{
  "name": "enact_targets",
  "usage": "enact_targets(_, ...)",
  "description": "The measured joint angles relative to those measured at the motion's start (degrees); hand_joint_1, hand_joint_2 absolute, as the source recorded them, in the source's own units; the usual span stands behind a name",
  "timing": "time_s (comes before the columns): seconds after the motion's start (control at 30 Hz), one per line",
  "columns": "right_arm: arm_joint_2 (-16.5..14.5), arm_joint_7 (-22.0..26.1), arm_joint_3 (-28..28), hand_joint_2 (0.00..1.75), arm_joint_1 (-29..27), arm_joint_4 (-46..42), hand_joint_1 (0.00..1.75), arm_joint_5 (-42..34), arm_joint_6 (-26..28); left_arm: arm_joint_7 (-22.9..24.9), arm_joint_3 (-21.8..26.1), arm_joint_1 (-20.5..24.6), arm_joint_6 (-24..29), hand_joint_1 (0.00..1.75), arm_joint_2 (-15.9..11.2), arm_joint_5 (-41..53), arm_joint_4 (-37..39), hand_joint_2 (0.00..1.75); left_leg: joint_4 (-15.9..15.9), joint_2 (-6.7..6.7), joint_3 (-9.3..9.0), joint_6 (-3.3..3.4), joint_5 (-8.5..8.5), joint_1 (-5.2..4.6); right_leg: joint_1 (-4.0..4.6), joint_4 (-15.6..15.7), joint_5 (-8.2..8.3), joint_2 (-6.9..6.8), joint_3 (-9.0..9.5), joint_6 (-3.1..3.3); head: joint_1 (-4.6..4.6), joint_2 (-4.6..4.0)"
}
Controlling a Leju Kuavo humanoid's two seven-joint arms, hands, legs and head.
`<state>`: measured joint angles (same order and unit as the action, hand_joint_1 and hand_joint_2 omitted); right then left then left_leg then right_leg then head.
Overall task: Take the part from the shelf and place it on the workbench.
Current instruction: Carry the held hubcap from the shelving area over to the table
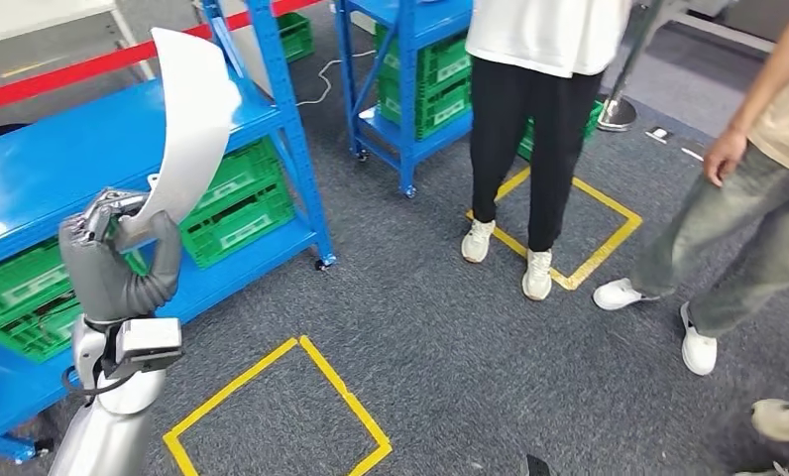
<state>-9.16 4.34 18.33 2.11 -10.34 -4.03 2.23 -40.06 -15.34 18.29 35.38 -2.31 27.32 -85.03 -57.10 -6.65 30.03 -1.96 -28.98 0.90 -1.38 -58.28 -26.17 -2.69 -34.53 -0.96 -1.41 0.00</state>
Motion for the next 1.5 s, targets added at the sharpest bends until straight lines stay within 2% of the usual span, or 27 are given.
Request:
enact_targets(0.03, 0.09, -0.11, 0.0, 0.0, -0.09, 0.0, 0.0, 0.37, 0.03, -0.02, 0.16, -0.55, -0.07, 1.75, -0.03, -0.18, -0.68, 1.75, 0.16, -0.23, -0.26, -0.36, -0.06, 0.1, -0.01, 0.0, 0.05, 0.64, -0.07, 0.46, 0.07, 0.0)
enact_targets(0.1, 0.33, -0.34, -0.01, 0.0, -0.24, 0.0, 0.0, 0.93, 0.16, -0.02, 0.3, -1.42, -0.13, 1.75, -0.06, -0.5, -1.82, 1.75, -1.29, 1.7, 0.1, -0.92, -1.43, 0.33, -0.12, 0.09, 0.33, 1.8, -0.24, 1.18, 0.2, 0.0)
enact_targets(0.17, 0.61, -0.54, 0.0, 0.0, -0.17, 0.0, 0.0, 1.27, 0.27, -0.01, 0.4, -2.18, -0.01, 1.75, -0.08, -0.55, -2.65, 1.75, -6.99, 4.87, 2.66, -1.02, -4.9, 0.32, -0.1, 0.13, 0.55, 2.82, -0.4, 1.66, 0.37, 0.0)
enact_targets(0.23, 1.02, -0.77, -0.04, 0.0, -0.06, 0.0, 0.0, 1.73, 0.2, -0.01, 0.44, -3.56, 0.35, 1.75, -0.07, -0.43, -3.34, 1.75, -14.15, 6.1, 6.13, -0.77, -7.76, 0.13, 0.14, 0.13, 0.66, 4.16, -0.54, 1.94, 0.44, 0.0)
enact_targets(0.27, 1.28, -0.87, -0.09, 0.0, -0.08, 0.0, 0.0, 2.02, 0.1, 0.0, 0.45, -4.36, 0.58, 1.75, -0.06, -0.39, -3.67, 1.75, -15.77, 6.33, 7.07, -0.52, -7.76, 0.03, 0.27, 0.13, 0.7, 4.98, -0.57, 2.02, 0.46, 0.0)
enact_targets(0.3, 1.56, -1.0, -0.15, 0.0, -0.13, 0.0, 0.0, 2.36, -0.01, 0.01, 0.47, -5.0, 0.81, 1.75, -0.05, -0.42, -4.02, 1.75, -15.24, 6.55, 7.04, -0.14, -6.63, -0.09, 0.4, 0.12, 0.74, 5.84, -0.58, 2.05, 0.48, 0.0)
enact_targets(0.33, 1.8, -1.1, -0.24, 0.0, -0.18, 0.0, 0.0, 2.72, -0.1, 0.01, 0.49, -5.38, 1.02, 1.75, -0.05, -0.59, -4.41, 1.75, -12.5, 7.03, 5.97, 0.38, -4.61, -0.24, 0.55, 0.12, 0.81, 6.66, -0.57, 2.06, 0.49, 0.0)
enact_targets(0.4, 2.03, -1.33, -0.51, 0.0, -0.15, 0.0, 0.0, 3.32, -0.26, 0.01, 0.56, -5.61, 1.46, 1.75, -0.04, -1.12, -5.23, 1.75, -4.85, 9.71, 2.74, 1.69, -0.84, -0.64, 0.56, 0.12, 1.02, 8.09, -0.66, 1.94, 0.46, 0.0)
enact_targets(0.47, 2.06, -1.58, -0.81, 0.0, -0.01, 0.0, 0.0, 3.71, -0.46, -0.01, 0.68, -5.9, 2.07, 1.75, -0.03, -1.52, -5.95, 1.75, -0.75, 11.3, 1.07, 2.32, 0.45, -1.07, 0.31, 0.16, 1.32, 9.33, -0.99, 1.41, 0.59, 0.0)
enact_targets(0.53, 2.05, -1.9, -0.99, 0.0, -0.05, 0.0, 0.0, 3.87, -0.58, -0.02, 0.74, -6.36, 2.77, 1.75, -0.02, -0.94, -6.48, 1.75, 0.01, 10.16, 0.78, 2.38, 0.73, -1.17, 0.21, 0.46, 1.73, 10.49, -1.25, 0.59, 0.76, 0.0)
enact_targets(0.57, 2.07, -2.16, -1.03, 0.0, -0.14, 0.0, 0.0, 3.9, -0.56, 0.02, 0.78, -6.57, 2.97, 1.75, 0.02, -0.18, -6.77, 1.75, 0.44, 9.51, 0.52, 2.54, 1.06, -1.06, 0.32, 0.35, 1.68, 10.11, -1.41, 0.31, 0.74, 0.0)
enact_targets(0.63, 2.09, -2.88, -1.04, 0.0, -0.14, 0.0, 0.0, 3.94, -0.46, 0.16, 1.06, -7.18, 2.79, 1.75, 0.22, 1.33, -7.5, 1.75, 1.29, 7.98, 0.1, 3.04, 1.73, -0.69, 0.62, -2.58, -0.28, 7.22, -2.88, -0.04, 0.5, 0.0)
enact_targets(0.7, 2.1, -3.36, -1.04, 0.0, 0.08, 0.0, 0.0, 3.98, -0.47, 0.28, 1.58, -8.11, 2.03, 1.75, 0.41, 1.68, -7.98, 1.75, 1.4, 6.22, 0.17, 3.32, 1.87, -0.72, 0.57, -9.64, -4.13, 4.07, -6.23, -0.34, 0.3, 0.0)
enact_targets(0.77, 2.1, -3.49, -1.04, 0.0, 0.13, 0.0, 0.0, 4.03, -0.55, 0.28, 2.02, -8.89, 0.34, 1.75, 0.52, 0.72, -8.13, 1.75, 1.3, 4.45, 0.37, 3.23, 1.82, -0.69, 0.26, -14.77, -5.96, 3.2, -8.48, -0.8, 0.31, 0.0)
enact_targets(0.8, 2.12, -3.49, -1.04, 0.0, 0.07, 0.0, 0.0, 4.08, -0.61, 0.25, 2.19, -9.07, -0.7, 1.75, 0.6, 0.14, -8.15, 1.75, 1.17, 3.65, 0.47, 3.08, 1.74, -0.6, 0.06, -14.28, -5.35, 2.97, -7.98, -1.04, 0.3, 0.0)
enact_targets(0.83, 2.16, -3.41, -1.04, 0.0, 0.01, 0.0, 0.0, 4.04, -0.64, 0.21, 2.33, -9.15, -1.51, 1.75, 0.71, -0.08, -8.18, 1.75, 0.91, 2.9, 0.57, 2.8, 1.59, -0.44, -0.17, -11.48, -3.93, 2.5, -6.2, -1.3, 0.29, 0.0)
enact_targets(0.9, 2.17, -3.27, -1.02, 0.0, 0.13, -0.01, 0.0, 3.65, -0.64, 0.14, 2.62, -9.09, -1.93, 1.75, 0.96, 0.87, -8.23, 1.75, -0.05, 1.54, 0.75, 1.88, 0.95, -0.3, -0.42, -3.77, -1.31, 0.19, -1.81, -1.67, 0.27, 0.0)
enact_targets(0.97, 2.09, -3.43, -0.97, 0.0, 0.45, -0.03, 0.0, 3.19, -0.56, 0.04, 2.8, -8.77, -1.8, 1.75, 1.15, 1.5, -8.4, 1.75, -0.75, 0.52, 0.87, 0.95, 0.17, -0.41, -0.31, -0.58, -0.62, -1.25, -0.05, -1.07, 0.32, 0.0)
enact_targets(1.07, 2.15, -3.86, -0.91, 0.0, 0.48, -0.03, 0.0, 3.09, -0.59, -0.04, 2.84, -7.86, -2.25, 1.75, 1.6, 0.48, -8.48, 1.75, -0.78, -0.51, 0.25, -0.12, -0.29, -0.15, -0.08, -0.85, -0.44, 0.45, -0.41, 0.5, 0.38, 0.0)
enact_targets(1.13, 2.2, -3.8, -0.88, 0.0, 0.39, -0.02, 0.0, 3.15, -0.78, 0.0, 2.84, -7.43, -2.51, 1.75, 1.75, 0.21, -8.43, 1.75, -3.22, 1.83, 1.06, -0.65, -2.28, 0.16, -0.17, -0.68, -0.03, 1.67, -0.56, 1.27, 0.54, 0.0)
enact_targets(1.2, 2.23, -3.66, -0.86, 0.0, 0.45, -0.02, 0.0, 3.21, -0.98, 0.02, 2.84, -7.3, -2.5, 1.75, 1.74, 0.42, -8.29, 1.75, -10.26, 5.22, 4.17, -0.76, -6.38, 0.23, -0.1, -0.65, 0.24, 2.96, -0.82, 1.71, 0.73, 0.0)
enact_targets(1.27, 2.25, -3.62, -0.86, 0.0, 0.46, -0.02, 0.0, 3.22, -1.05, 0.02, 2.84, -7.32, -2.48, 1.75, 1.72, 0.58, -8.03, 1.75, -16.81, 6.37, 7.34, -0.5, -8.66, 0.12, 0.15, -0.66, 0.38, 4.61, -1.09, 1.92, 0.78, 0.0)
enact_targets(1.3, 2.27, -3.62, -0.86, 0.0, 0.4, -0.02, 0.0, 3.22, -1.05, 0.02, 2.84, -7.31, -2.48, 1.75, 1.71, 0.61, -7.92, 1.75, -17.31, 6.53, 7.71, -0.23, -8.12, 0.05, 0.26, -0.67, 0.44, 5.47, -1.14, 1.94, 0.79, 0.0)
enact_targets(1.33, 2.28, -3.62, -0.86, 0.0, 0.32, -0.02, 0.0, 3.22, -1.05, 0.02, 2.84, -7.28, -2.48, 1.75, 1.71, 0.6, -7.86, 1.75, -15.47, 6.75, 6.97, 0.13, -6.48, -0.03, 0.33, -0.67, 0.5, 6.32, -1.12, 1.91, 0.78, 0.0)
enact_targets(1.37, 2.3, -3.61, -0.86, 0.0, 0.26, -0.03, 0.0, 3.22, -1.05, 0.02, 2.84, -7.24, -2.48, 1.75, 1.71, 0.6, -7.85, 1.75, -11.69, 7.52, 5.31, 0.6, -4.16, -0.16, 0.37, -0.67, 0.56, 7.14, -1.07, 1.84, 0.78, 0.0)
enact_targets(1.43, 2.29, -3.55, -0.85, 0.0, 0.32, -0.03, 0.0, 3.22, -1.07, 0.02, 2.84, -7.12, -2.46, 1.75, 1.69, 0.6, -7.85, 1.75, -4.18, 10.27, 2.08, 1.46, -0.9, -0.33, 0.34, -0.69, 0.79, 8.65, -1.19, 1.43, 0.73, 0.0)
enact_targets(1.5, 2.27, -3.65, -0.84, 0.0, 0.41, -0.02, 0.0, 3.23, -1.09, 0.01, 2.83, -7.04, -2.42, 1.75, 1.69, 0.21, -7.86, 1.75, -1.34, 11.59, 0.98, 1.71, -0.25, -0.57, 0.05, -0.6, 1.19, 9.95, -1.66, 0.7, 0.67, 0.0)
